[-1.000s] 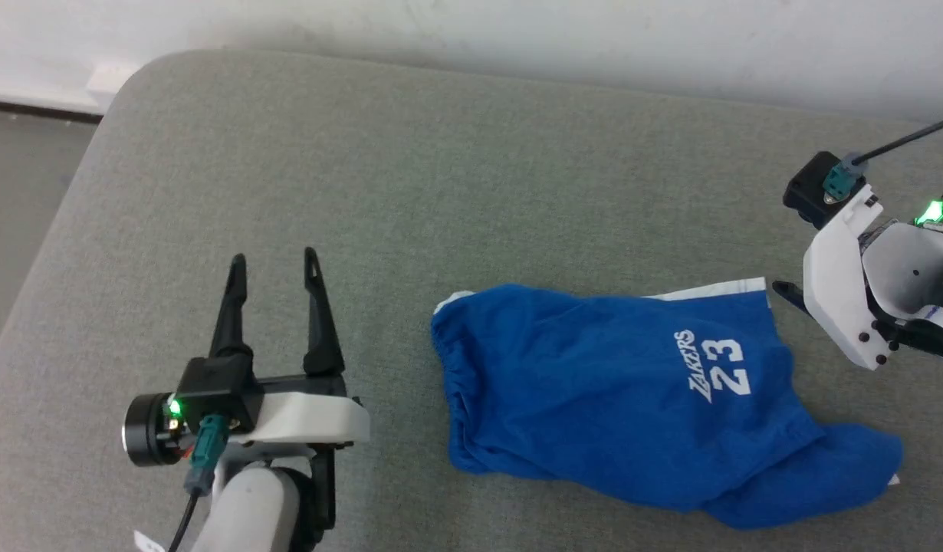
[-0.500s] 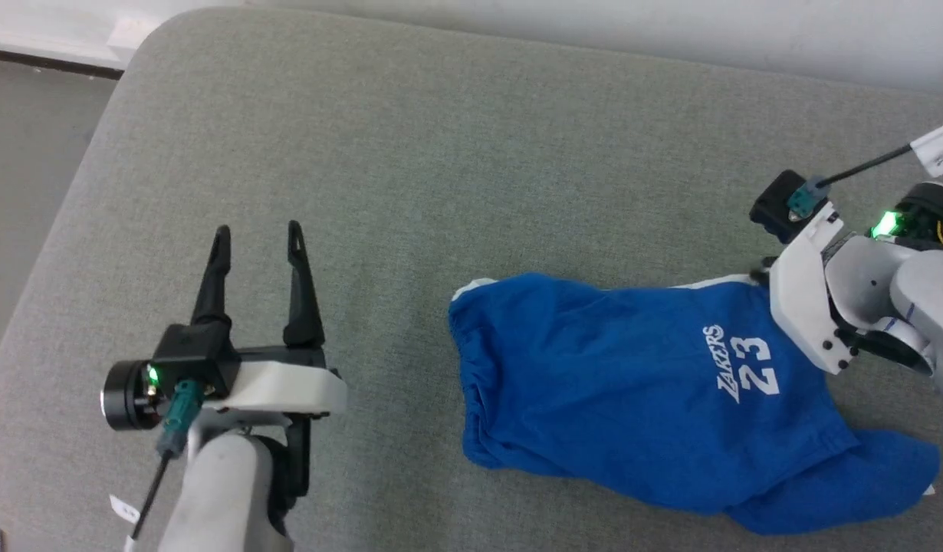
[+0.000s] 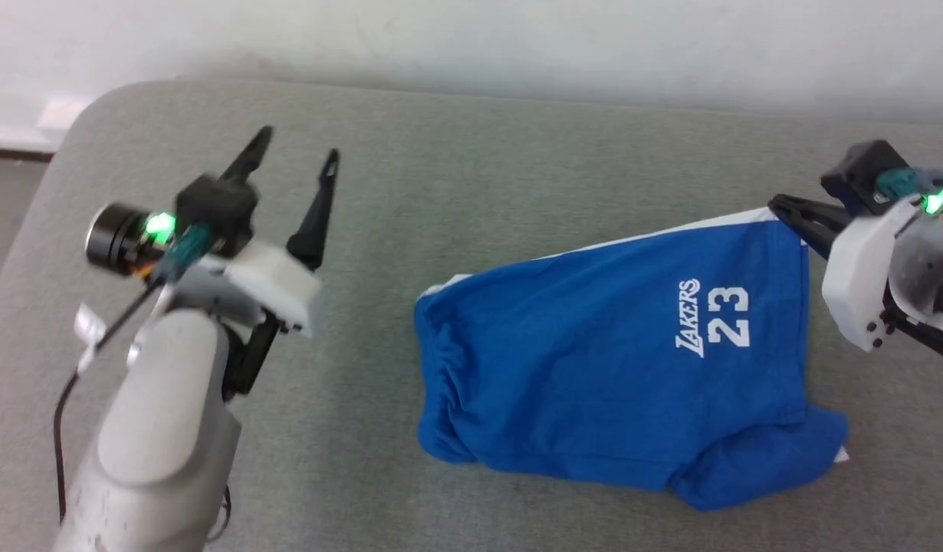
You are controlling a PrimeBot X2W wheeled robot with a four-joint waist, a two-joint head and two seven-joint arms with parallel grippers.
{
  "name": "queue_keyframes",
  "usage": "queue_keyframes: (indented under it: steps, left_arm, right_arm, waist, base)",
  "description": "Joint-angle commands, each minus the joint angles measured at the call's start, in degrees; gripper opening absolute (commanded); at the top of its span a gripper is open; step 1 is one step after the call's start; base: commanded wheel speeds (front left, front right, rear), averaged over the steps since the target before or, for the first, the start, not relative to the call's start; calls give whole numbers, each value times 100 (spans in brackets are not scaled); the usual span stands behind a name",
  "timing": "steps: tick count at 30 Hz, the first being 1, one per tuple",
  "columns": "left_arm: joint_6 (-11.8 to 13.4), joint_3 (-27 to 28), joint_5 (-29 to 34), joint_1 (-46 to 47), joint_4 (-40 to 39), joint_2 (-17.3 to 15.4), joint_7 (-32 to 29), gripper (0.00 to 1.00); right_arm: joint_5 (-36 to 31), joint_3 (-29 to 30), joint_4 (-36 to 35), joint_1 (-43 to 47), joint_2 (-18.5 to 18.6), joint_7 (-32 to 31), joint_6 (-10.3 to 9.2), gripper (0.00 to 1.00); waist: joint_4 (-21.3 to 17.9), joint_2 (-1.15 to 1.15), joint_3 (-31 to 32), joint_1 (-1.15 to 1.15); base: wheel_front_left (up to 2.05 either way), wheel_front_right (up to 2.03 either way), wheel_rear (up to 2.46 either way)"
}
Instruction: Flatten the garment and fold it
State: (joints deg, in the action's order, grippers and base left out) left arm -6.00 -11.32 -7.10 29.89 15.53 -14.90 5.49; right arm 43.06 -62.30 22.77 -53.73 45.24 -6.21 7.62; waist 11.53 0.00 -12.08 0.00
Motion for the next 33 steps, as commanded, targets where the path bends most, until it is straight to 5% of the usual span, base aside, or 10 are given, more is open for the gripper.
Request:
queue_keyframes:
  steps: [1, 5, 12, 17, 24, 29, 30, 33]
  left_arm:
    - [-60, -131, -63, 190, 61, -72, -214, 100]
    - [-142, -1011, -626, 735, 250, -395, -1344, 100]
    - [-147, -3276, -2454, 1762, 151, -1503, -3367, 100]
    - [-147, -4586, -3279, 2430, 16, -2139, -4256, 100]
    - [-148, -5826, -4026, 2973, 160, -2278, -4563, 100]
    - [-148, -6166, -4200, 3010, 299, -2258, -4883, 100]
    - [-148, -6182, -4215, 2998, 279, -2265, -4912, 0]
    - [-148, -6198, -4236, 2948, 228, -2269, -4850, 0]
  right_arm:
    - [-70, 74, -54, 154, 27, 72, -13, 0]
    - [-241, 373, -271, 496, 27, 181, -13, 0]
    - [-553, 732, -569, 773, -166, 137, -13, 0]
    - [-737, 846, -688, 739, -313, 76, -13, 0]
    - [-847, 857, -689, 595, -474, 68, -13, 0]
    - [-910, 755, -611, 504, -589, 102, -13, 0]
    - [-915, 733, -601, 491, -612, 126, -13, 0]
    - [-935, 691, -526, 497, -650, 249, -13, 0]
  waist:
    - [-227, 0, 92, 0]
    - [-422, 0, 3, 0]
    - [-768, 0, -270, 0]
    - [-998, 0, -495, 0]
    - [-1204, 0, -811, 0]
    - [-1281, 0, -890, 0]
    - [-1288, 0, -884, 0]
    - [-1261, 0, -776, 0]
  base:
    - [0, 0, 0]
    - [0, 0, 0]
    - [0, 0, 0]
    - [0, 0, 0]
    - [0, 0, 0]
    - [0, 0, 0]
    - [0, 0, 0]
    - [0, 0, 0]
